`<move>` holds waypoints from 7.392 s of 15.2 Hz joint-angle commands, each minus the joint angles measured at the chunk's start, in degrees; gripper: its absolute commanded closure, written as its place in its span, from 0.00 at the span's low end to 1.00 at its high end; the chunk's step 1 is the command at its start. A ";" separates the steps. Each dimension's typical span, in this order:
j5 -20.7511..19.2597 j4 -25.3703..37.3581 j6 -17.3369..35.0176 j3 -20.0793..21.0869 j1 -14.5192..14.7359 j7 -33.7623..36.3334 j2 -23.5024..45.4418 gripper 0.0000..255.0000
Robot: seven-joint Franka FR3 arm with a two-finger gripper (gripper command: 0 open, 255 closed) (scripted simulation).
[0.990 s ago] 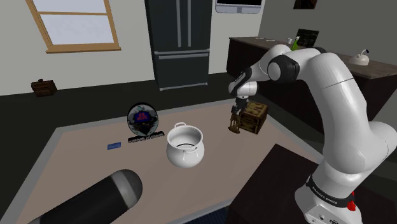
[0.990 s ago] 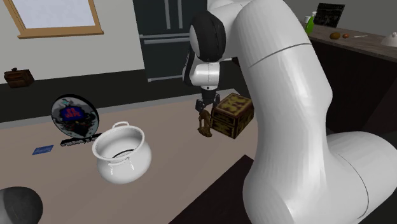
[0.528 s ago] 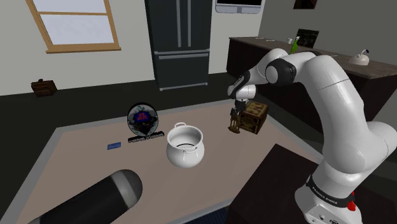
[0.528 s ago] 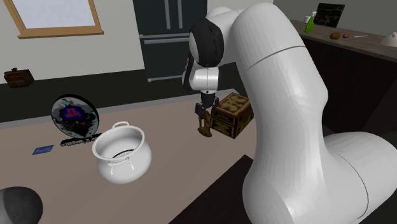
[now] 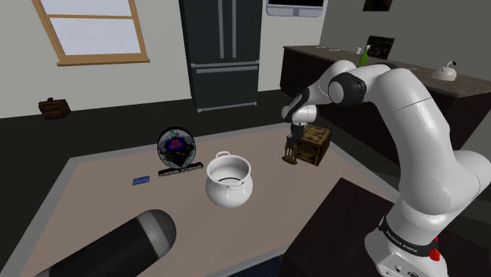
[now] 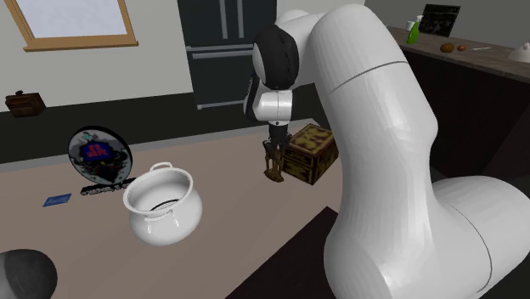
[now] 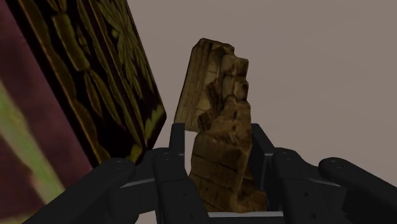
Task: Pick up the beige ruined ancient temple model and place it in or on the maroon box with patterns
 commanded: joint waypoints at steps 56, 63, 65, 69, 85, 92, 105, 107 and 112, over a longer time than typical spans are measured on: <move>-4.37 15.70 -28.88 -6.13 -5.64 -3.90 -12.92 1.00; -2.22 38.93 -40.12 -5.74 -15.80 -8.83 -0.96 1.00; -1.71 47.83 -44.20 -5.29 -18.78 -9.23 3.63 1.00; -1.66 43.58 -40.67 -5.34 -18.04 -9.70 3.05 1.00; -0.77 34.98 -30.13 -4.82 -16.91 -10.95 5.31 1.00; -0.65 34.56 -29.25 -4.73 -16.89 -11.04 5.79 1.00; -1.29 38.03 -34.81 -5.18 -17.27 -10.48 3.56 0.00; -1.29 38.02 -34.81 -5.18 -17.27 -10.48 3.56 0.00; -1.29 38.03 -34.81 -5.18 -17.27 -10.48 3.56 0.00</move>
